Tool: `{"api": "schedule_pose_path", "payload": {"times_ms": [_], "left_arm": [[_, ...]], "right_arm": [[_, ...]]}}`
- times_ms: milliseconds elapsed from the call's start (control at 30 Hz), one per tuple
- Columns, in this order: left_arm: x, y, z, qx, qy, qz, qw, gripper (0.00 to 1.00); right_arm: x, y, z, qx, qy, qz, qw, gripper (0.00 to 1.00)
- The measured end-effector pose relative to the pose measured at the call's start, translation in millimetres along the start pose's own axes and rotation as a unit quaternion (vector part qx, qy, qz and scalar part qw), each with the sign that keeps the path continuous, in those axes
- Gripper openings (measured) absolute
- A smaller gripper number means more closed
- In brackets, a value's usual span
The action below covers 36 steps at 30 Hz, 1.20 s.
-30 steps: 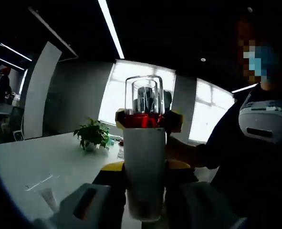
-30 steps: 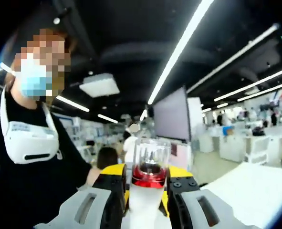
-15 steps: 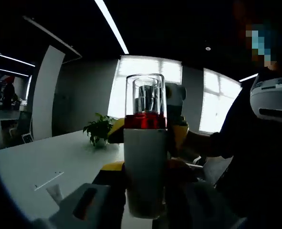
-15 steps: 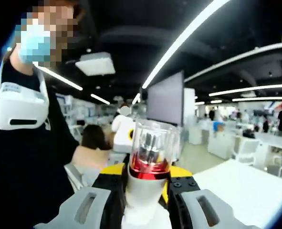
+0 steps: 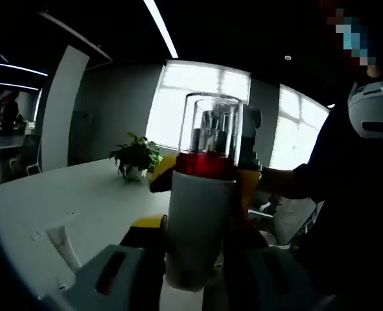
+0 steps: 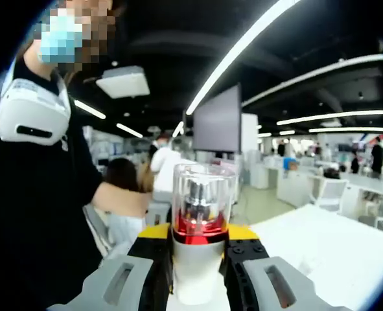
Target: Arrange the skincare products in the storage area until every visible bottle or jar stands upright without overlapping.
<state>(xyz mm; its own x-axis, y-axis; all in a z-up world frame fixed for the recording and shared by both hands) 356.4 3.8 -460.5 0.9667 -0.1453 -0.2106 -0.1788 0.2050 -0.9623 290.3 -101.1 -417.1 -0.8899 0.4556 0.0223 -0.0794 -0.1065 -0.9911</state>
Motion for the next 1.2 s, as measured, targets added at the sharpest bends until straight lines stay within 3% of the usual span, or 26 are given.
{"api": "schedule_pose_path", "payload": {"times_ms": [133,333,533,667,967,1200], "left_arm": [[7.5,17.5,-6.3,0.022,-0.001,0.013,0.9997,0.31],[23.9,18.3,-18.1,0.036,-0.009,0.027,0.999,0.32],[45.7,24.3,-34.8,0.047,-0.029,0.026,0.9981,0.33],[69.7,29.8,-49.8,0.058,-0.062,0.01,0.9963,0.33],[88.6,49.5,-74.9,0.065,-0.125,0.003,0.99,0.31],[116.2,70.5,-96.0,0.076,-0.186,0.016,0.9794,0.31]], "right_arm": [[-6.8,22.8,-2.5,0.012,-0.006,-0.012,0.9998,0.23],[-31.0,36.3,2.2,0.001,0.001,-0.017,0.9999,0.22],[-56.7,51.7,7.0,0.013,0.018,-0.002,0.9998,0.22],[-72.9,65.2,12.9,0.013,0.037,-0.008,0.9992,0.22],[-105.4,102.0,24.3,0.005,0.066,-0.037,0.9972,0.22],[-135.4,132.0,26.4,0.01,0.076,-0.055,0.9956,0.22]]}}
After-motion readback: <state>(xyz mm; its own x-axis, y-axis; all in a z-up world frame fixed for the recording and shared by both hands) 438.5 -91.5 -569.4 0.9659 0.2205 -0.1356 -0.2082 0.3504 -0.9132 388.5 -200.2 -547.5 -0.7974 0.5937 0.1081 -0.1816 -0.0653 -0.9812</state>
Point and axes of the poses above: the point that each gripper's makers call its tool centre point, and the gripper's own axes: z roughly backward along the fingers, x roughly to its left, y roughly out of its underside, the point moved 9 cm from there along z, roughly backward along the fingers, and after that the axes turned 12 degrees about -y, right-handed, at the moved point
